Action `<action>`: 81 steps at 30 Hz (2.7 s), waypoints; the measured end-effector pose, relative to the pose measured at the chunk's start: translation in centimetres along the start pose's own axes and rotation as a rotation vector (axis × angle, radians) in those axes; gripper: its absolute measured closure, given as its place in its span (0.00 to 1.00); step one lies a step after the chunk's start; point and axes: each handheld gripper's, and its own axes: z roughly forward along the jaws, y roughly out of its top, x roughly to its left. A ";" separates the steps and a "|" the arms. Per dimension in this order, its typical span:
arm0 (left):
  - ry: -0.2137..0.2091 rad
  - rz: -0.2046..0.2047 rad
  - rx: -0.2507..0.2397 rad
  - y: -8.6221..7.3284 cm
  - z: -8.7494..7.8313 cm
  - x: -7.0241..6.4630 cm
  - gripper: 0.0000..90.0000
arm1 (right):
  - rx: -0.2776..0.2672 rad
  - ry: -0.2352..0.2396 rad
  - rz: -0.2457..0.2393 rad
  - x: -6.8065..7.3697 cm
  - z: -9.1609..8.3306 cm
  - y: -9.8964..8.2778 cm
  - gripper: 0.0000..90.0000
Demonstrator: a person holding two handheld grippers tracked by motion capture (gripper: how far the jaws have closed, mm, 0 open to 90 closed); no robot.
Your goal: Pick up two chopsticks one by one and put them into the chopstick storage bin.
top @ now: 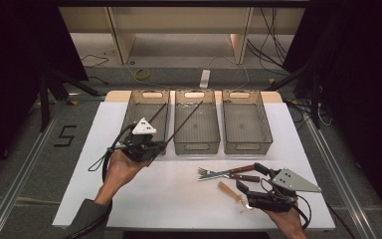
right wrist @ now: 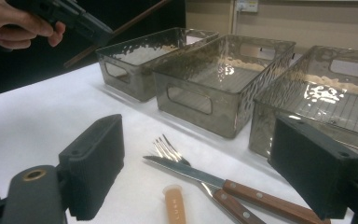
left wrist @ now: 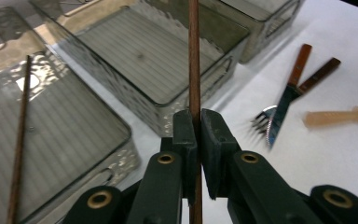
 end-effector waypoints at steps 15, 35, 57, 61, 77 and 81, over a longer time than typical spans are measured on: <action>0.071 -0.106 -0.052 0.7 -0.4 4.5 0.94 | 0.004 -0.002 0.004 0.0 0.1 -0.1 0.20; 0.140 -0.211 -0.082 1.1 0.1 9.3 0.94 | 0.004 0.001 0.005 -0.1 0.1 -0.1 0.20; 0.215 -0.221 -0.038 -0.1 1.9 12.2 0.94 | 0.007 0.005 0.003 0.0 0.2 -0.2 0.20; 0.225 -0.211 -0.020 -0.3 2.4 12.3 0.94 | 0.006 0.005 0.005 0.0 0.2 -0.2 0.20; 0.199 -0.303 -0.006 -1.0 2.9 12.6 0.64 | 0.010 0.007 0.003 0.0 0.2 -0.2 0.20; 0.186 -0.313 -0.016 -0.4 2.4 11.9 0.44 | 0.009 0.006 0.003 0.0 0.2 -0.2 0.20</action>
